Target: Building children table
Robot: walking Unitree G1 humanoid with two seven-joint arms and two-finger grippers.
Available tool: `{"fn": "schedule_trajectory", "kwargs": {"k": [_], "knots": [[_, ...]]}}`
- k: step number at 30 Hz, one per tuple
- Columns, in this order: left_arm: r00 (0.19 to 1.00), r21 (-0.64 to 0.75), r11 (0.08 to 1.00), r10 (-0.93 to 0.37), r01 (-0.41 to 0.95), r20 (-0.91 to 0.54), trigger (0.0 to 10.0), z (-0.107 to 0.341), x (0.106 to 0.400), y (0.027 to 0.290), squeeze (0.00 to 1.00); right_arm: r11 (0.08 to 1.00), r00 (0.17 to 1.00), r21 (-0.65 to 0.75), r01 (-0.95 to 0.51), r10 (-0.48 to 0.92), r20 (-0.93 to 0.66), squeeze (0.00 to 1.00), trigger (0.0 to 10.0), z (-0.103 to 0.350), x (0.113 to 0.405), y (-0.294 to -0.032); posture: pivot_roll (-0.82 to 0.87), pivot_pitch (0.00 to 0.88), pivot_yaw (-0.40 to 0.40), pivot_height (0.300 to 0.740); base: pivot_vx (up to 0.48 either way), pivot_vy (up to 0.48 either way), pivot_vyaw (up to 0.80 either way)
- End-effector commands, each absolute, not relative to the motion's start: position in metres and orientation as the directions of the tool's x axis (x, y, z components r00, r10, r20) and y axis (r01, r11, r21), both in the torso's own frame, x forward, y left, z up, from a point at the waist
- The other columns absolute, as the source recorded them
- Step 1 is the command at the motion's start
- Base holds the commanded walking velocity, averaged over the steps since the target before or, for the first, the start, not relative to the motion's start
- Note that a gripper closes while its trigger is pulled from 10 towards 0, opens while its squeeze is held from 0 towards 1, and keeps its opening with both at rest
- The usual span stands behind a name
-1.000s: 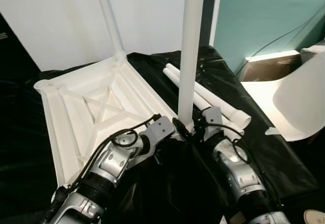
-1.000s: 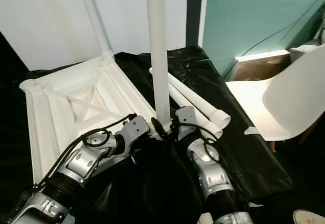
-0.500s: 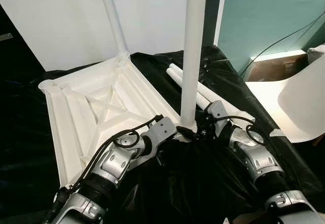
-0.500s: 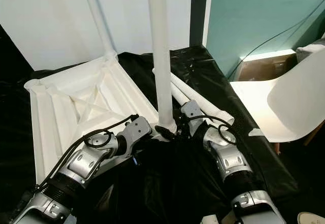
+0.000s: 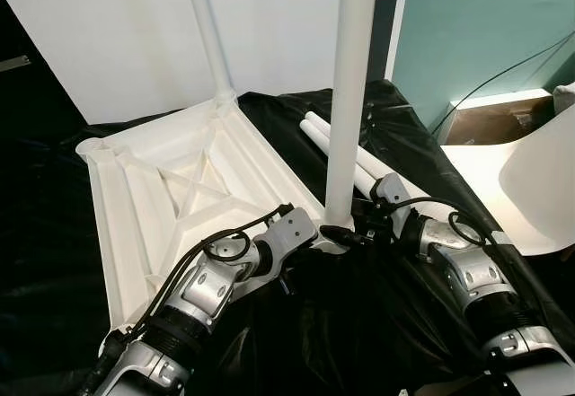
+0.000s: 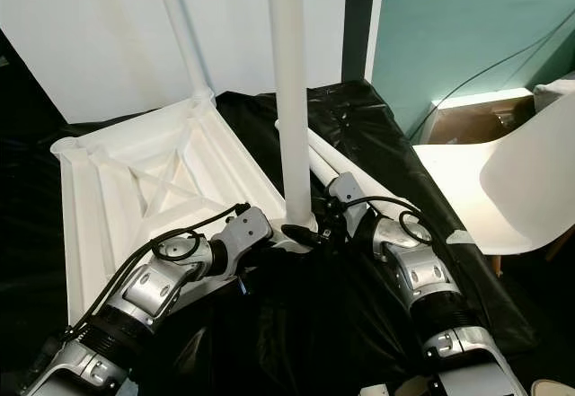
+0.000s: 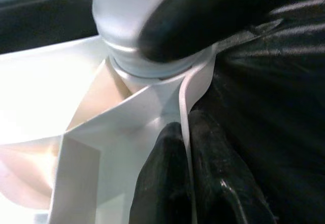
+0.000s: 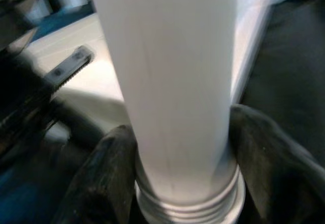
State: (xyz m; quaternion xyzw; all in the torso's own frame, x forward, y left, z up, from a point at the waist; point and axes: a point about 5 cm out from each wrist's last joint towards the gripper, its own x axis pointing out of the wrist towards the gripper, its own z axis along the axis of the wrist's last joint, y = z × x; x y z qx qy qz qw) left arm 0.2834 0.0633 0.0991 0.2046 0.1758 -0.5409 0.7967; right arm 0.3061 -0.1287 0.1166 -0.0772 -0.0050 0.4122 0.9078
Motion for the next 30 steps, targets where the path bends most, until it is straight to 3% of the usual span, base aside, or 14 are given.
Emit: {"fn": "schedule_trajectory", "kwargs": {"k": [1, 2, 10, 15, 16, 17, 18, 20, 21, 25, 26, 28, 29, 30], "knots": [[0.25, 0.006, 0.305, -0.769, 0.952, -0.588, 10.0, 0.066, 0.266, 0.068, 0.0, 0.793, 0.801, -0.126, -0.597, 0.598, -0.031, 0.0, 0.0, 0.109, 0.305, -0.132, 0.05, 0.0, 0.043, 0.74, 0.0, 0.0, 0.0], [0.249, 0.008, 0.302, -0.77, 0.953, -0.587, 10.0, 0.067, 0.267, 0.068, 0.0, 0.921, 0.92, -0.091, -0.38, 0.386, 0.066, 0.0, 0.0, 0.109, 0.294, -0.127, 0.05, 0.0, 0.045, 0.74, 0.0, 0.0, 0.0], [0.234, 0.008, 0.286, -0.769, 0.958, -0.594, 10.0, 0.066, 0.266, 0.067, 0.0, 0.963, 0.952, -0.08, -0.256, 0.265, 0.154, 0.0, 0.0, 0.117, 0.3, -0.128, 0.04, 0.0, 0.059, 0.74, 0.0, 0.0, 0.0], [0.231, 0.009, 0.28, -0.771, 0.96, -0.593, 10.0, 0.066, 0.266, 0.065, 0.0, 0.962, 0.948, -0.071, -0.263, 0.271, 0.168, 0.0, 0.0, 0.119, 0.299, -0.123, 0.04, 0.0, 0.06, 0.74, 0.0, 0.0, 0.0], [0.23, 0.01, 0.279, -0.772, 0.96, -0.593, 10.0, 0.066, 0.266, 0.064, 0.0, 0.938, 0.927, -0.074, -0.34, 0.347, 0.141, 0.0, 2.5, 0.116, 0.297, -0.115, 0.04, 0.0, 0.061, 0.74, 0.0, 0.0, 0.0], [0.23, 0.01, 0.279, -0.772, 0.96, -0.593, 10.0, 0.066, 0.266, 0.064, 0.0, 0.938, 0.927, -0.074, -0.34, 0.347, 0.141, 0.0, 2.5, 0.116, 0.297, -0.115, 0.04, 0.0, 0.061, 0.74, 0.0, 0.0, 0.0], [0.23, 0.009, 0.279, -0.772, 0.96, -0.593, 10.0, 0.066, 0.266, 0.064, 0.0, 0.928, 0.92, -0.08, -0.364, 0.371, 0.128, 0.0, 10.0, 0.115, 0.295, -0.111, 0.04, 0.0, 0.061, 0.74, 0.0, 0.0, 0.0], [0.228, 0.007, 0.279, -0.772, 0.96, -0.593, 10.0, 0.065, 0.266, 0.064, 0.0, 0.917, 0.911, -0.079, -0.391, 0.398, 0.112, 0.0, 10.0, 0.113, 0.294, -0.107, 0.03, 0.0, 0.065, 0.74, 0.0, 0.0, 0.0], [0.227, 0.005, 0.279, -0.772, 0.96, -0.594, 10.0, 0.065, 0.265, 0.064, 0.0, 0.891, 0.887, -0.064, -0.449, 0.454, 0.091, 1.0, 10.0, 0.112, 0.293, -0.103, 0.03, 0.0, 0.066, 0.74, 0.0, 0.0, 0.0], [0.227, 0.005, 0.279, -0.77, 0.96, -0.596, 10.0, 0.065, 0.266, 0.064, 0.0, 0.772, 0.771, -0.053, -0.633, 0.635, 0.05, 1.0, 10.0, 0.107, 0.286, -0.094, 0.03, 0.0, 0.067, 0.74, 0.0, 0.0, 0.0], [0.228, 0.006, 0.279, -0.77, 0.96, -0.596, 10.0, 0.065, 0.266, 0.064, 0.0, 0.745, 0.744, -0.069, -0.663, 0.667, 0.048, 0.91, 10.0, 0.107, 0.285, -0.094, 0.03, 0.0, 0.067, 0.74, 0.0, 0.0, 0.0], [0.228, 0.006, 0.279, -0.77, 0.96, -0.596, 10.0, 0.065, 0.266, 0.064, 0.0, 0.745, 0.744, -0.069, -0.663, 0.667, 0.048, 0.91, 10.0, 0.107, 0.285, -0.094, 0.03, 0.0, 0.067, 0.74, 0.0, 0.0, 0.0], [0.228, 0.007, 0.279, -0.77, 0.96, -0.596, 10.0, 0.065, 0.266, 0.064, 0.0, 0.721, 0.721, -0.076, -0.688, 0.692, 0.041, 0.0, 10.0, 0.107, 0.286, -0.097, 0.03, 0.0, 0.067, 0.74, 0.0, 0.0, 0.0], [0.227, 0.005, 0.279, -0.77, 0.96, -0.596, 10.0, 0.065, 0.266, 0.065, 0.0, 0.693, 0.693, -0.1, -0.714, 0.72, 0.036, 0.0, 10.0, 0.109, 0.29, -0.102, 0.03, 0.0, 0.068, 0.74, 0.0, 0.0, 0.0]]}}
